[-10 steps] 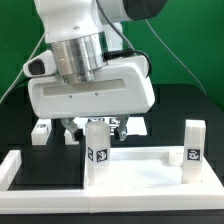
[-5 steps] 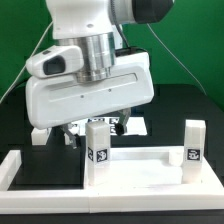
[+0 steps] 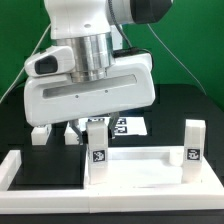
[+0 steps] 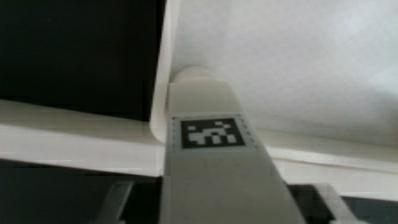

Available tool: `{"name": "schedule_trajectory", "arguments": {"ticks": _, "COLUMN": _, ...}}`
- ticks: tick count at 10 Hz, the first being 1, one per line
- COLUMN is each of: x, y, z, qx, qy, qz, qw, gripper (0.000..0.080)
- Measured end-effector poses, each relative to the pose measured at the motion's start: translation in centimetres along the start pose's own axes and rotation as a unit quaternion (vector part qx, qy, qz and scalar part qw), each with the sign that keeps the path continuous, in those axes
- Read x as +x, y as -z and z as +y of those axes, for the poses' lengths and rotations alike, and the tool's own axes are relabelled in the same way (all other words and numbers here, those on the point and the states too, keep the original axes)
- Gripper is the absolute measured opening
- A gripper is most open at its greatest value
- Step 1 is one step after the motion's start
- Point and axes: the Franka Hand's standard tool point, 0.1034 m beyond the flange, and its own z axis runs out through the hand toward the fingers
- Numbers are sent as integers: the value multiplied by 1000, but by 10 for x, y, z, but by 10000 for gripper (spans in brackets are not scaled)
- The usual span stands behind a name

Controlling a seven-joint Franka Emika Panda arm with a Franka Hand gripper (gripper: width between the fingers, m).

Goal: Assemble desk

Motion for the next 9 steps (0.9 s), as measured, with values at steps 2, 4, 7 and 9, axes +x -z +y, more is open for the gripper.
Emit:
{"name": "schedule_trajectory", "arguments": {"ticks": 2, "x": 3, "y": 1, "z": 0, "qx": -5, "qy": -166, "qz": 8, "qw": 986, "gripper": 291}}
{"name": "schedule_trajectory", "arguments": {"ticks": 4, "x": 2, "y": 0, "z": -1, "qx": -9, "qy": -368, "qz": 9, "qw": 930, "gripper": 291}}
{"name": "schedule_trajectory", "arguments": {"ticks": 7, "x": -2, "y": -1, "z": -4, "qx": 13, "qy": -563, "qz": -7, "qw": 827, "gripper": 291}}
{"name": "schedule_trajectory", "arguments": {"ticks": 9, "x": -2, "y": -1, "z": -9, "qx": 14, "qy": -619, "qz": -13, "qw": 785, "gripper": 291}}
